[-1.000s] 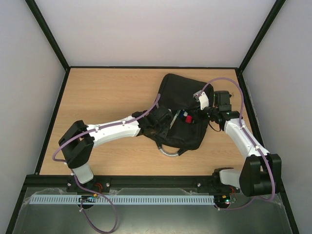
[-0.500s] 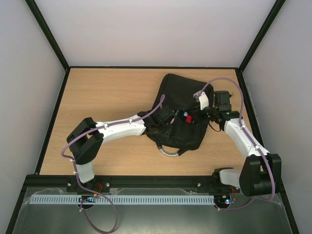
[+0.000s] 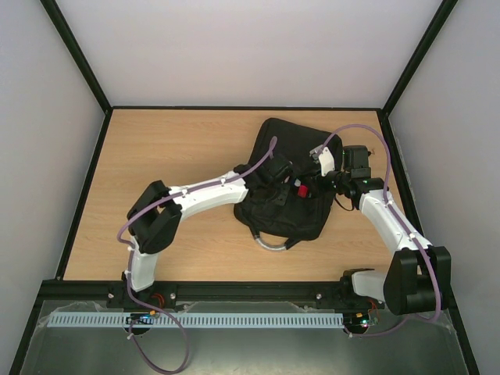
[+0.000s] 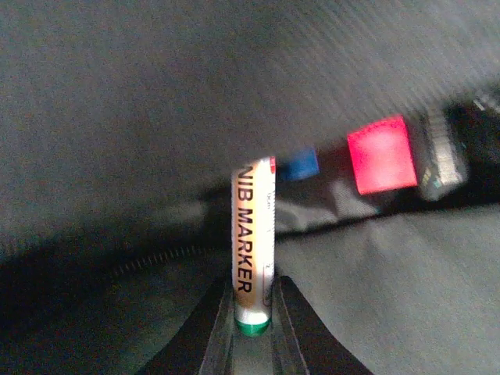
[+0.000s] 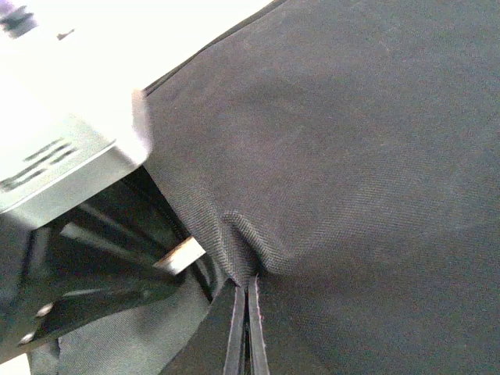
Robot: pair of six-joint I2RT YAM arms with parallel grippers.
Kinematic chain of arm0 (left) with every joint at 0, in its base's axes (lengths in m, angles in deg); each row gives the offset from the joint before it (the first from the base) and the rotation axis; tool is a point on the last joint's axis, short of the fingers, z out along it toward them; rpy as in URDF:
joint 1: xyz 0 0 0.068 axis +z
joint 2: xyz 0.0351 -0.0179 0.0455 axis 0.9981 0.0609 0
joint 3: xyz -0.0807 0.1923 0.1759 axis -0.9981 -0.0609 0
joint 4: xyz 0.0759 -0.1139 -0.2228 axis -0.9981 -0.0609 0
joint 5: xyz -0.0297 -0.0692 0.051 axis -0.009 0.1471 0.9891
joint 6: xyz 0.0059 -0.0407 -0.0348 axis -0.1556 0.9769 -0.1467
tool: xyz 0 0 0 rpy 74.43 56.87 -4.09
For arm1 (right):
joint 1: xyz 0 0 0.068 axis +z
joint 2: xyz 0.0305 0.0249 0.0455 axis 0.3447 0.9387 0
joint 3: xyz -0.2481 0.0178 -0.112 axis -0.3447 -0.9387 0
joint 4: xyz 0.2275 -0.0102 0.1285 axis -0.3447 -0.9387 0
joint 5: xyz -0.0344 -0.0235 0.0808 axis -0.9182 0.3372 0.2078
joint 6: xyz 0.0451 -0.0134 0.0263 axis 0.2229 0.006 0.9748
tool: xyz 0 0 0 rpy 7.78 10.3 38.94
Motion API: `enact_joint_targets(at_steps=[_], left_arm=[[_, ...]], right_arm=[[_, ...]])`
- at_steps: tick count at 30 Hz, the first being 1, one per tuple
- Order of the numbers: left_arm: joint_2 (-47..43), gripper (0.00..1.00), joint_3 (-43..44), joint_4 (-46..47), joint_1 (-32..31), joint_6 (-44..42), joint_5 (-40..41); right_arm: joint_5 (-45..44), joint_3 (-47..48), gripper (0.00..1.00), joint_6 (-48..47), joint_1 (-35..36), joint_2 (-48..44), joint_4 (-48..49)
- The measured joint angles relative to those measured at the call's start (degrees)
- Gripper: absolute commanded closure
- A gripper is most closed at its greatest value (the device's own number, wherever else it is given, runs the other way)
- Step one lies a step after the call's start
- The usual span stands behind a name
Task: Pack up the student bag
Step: Place the stationery in the student bag.
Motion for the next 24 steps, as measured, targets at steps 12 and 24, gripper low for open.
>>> enact_joint_targets(at_steps=[12,24], left_arm=[[5.09,0.95,4.76,4.04,2.95,-0.44,-0.26],[6.01,0.65,3.87,9.92,2.84,1.44,0.46]], right_arm=[[-0.02,0.0,0.99,0.0,-0.04,0.0,0.07],[-0.26,0.0,0.99,-0.07,-0.04,0.24,0.24]])
